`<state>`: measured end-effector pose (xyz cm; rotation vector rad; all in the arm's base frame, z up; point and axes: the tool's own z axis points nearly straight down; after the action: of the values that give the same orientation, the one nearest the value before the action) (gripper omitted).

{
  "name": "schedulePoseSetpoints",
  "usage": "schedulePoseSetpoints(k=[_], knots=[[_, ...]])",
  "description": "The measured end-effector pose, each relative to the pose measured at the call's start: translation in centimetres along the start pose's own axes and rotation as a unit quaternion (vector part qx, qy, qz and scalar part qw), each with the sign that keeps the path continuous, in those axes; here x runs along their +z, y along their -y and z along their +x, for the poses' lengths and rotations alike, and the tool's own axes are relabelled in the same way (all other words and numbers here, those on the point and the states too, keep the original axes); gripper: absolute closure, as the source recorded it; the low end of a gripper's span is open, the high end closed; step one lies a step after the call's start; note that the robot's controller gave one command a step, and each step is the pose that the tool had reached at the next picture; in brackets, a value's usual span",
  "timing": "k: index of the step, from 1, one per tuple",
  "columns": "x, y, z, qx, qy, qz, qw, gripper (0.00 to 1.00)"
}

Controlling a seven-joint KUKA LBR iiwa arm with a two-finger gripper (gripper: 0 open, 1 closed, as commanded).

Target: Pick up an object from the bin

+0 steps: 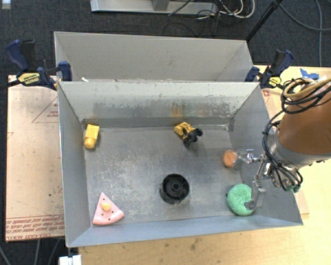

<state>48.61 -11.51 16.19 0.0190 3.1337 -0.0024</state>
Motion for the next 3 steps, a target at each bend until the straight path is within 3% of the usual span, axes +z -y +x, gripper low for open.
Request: schedulePoseSetpoints(k=[1, 2, 3], knots=[[7.6, -1.6, -1.2, 0.036, -0.0011, -0.001, 0.9994, 0.00], [10.9, -1.4, -1.1, 0.023, -0.0001, -0.002, 0.9997, 0.00], [9.3, 0.5, -0.1, 0.058, -0.0003, -0.001, 0.9983, 0.00]])
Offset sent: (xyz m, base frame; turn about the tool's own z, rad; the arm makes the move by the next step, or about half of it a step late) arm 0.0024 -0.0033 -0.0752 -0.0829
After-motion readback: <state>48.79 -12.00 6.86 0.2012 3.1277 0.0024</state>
